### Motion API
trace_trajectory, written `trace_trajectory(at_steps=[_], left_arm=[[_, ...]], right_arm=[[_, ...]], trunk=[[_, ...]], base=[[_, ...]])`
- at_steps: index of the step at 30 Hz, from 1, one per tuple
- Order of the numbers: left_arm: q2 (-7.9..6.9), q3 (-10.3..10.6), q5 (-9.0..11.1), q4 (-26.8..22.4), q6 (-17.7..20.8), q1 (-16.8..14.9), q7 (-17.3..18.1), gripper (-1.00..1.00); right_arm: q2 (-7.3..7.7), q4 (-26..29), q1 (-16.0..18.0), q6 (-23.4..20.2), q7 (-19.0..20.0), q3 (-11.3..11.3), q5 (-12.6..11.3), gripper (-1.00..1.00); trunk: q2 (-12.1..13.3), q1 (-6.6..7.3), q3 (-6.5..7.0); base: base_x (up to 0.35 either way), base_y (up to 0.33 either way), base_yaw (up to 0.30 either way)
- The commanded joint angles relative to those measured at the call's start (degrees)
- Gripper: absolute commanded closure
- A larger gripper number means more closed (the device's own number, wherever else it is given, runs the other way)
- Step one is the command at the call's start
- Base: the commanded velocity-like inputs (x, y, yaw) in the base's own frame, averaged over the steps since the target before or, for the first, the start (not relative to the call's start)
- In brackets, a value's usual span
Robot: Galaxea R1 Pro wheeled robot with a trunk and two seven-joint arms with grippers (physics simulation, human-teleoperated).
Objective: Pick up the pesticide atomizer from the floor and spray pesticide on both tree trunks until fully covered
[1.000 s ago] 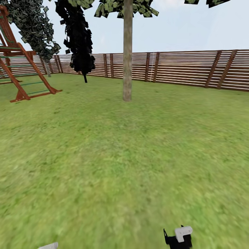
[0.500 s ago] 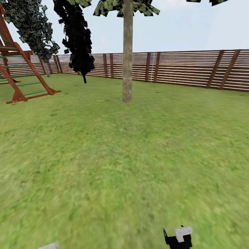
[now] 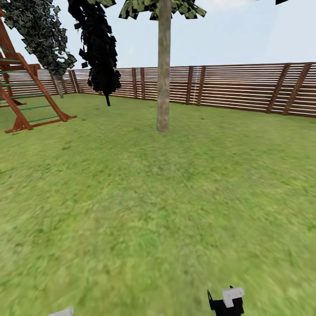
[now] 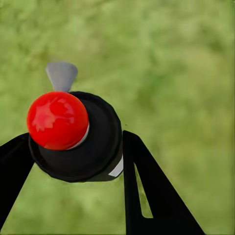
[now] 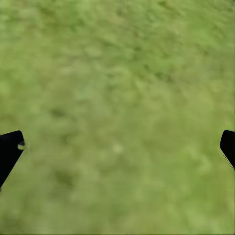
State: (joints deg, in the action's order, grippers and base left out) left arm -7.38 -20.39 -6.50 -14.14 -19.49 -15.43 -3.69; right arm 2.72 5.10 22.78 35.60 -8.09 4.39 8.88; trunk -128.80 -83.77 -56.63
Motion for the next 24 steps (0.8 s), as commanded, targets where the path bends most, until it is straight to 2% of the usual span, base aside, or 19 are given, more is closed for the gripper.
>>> trace_trajectory(at_steps=[1,10,24], left_arm=[[0.0,0.0,0.0,0.0,0.0,0.0,0.0,1.0],[0.0,0.0,0.0,0.0,0.0,0.0,0.0,1.0],[0.0,0.0,0.0,0.0,0.0,0.0,0.0,1.0]], right_arm=[[0.0,0.0,0.0,0.0,0.0,0.0,0.0,-1.0],[0.15,-2.1,0.0,0.1,0.0,0.1,0.2,-1.0],[0.0,-2.3,0.0,0.1,0.0,0.1,0.1,-1.0]], trunk=[[0.0,0.0,0.0],[0.0,0.0,0.0],[0.0,0.0,0.0]], base=[[0.34,0.0,0.099],[0.34,0.0,0.019],[0.34,0.0,0.0]])
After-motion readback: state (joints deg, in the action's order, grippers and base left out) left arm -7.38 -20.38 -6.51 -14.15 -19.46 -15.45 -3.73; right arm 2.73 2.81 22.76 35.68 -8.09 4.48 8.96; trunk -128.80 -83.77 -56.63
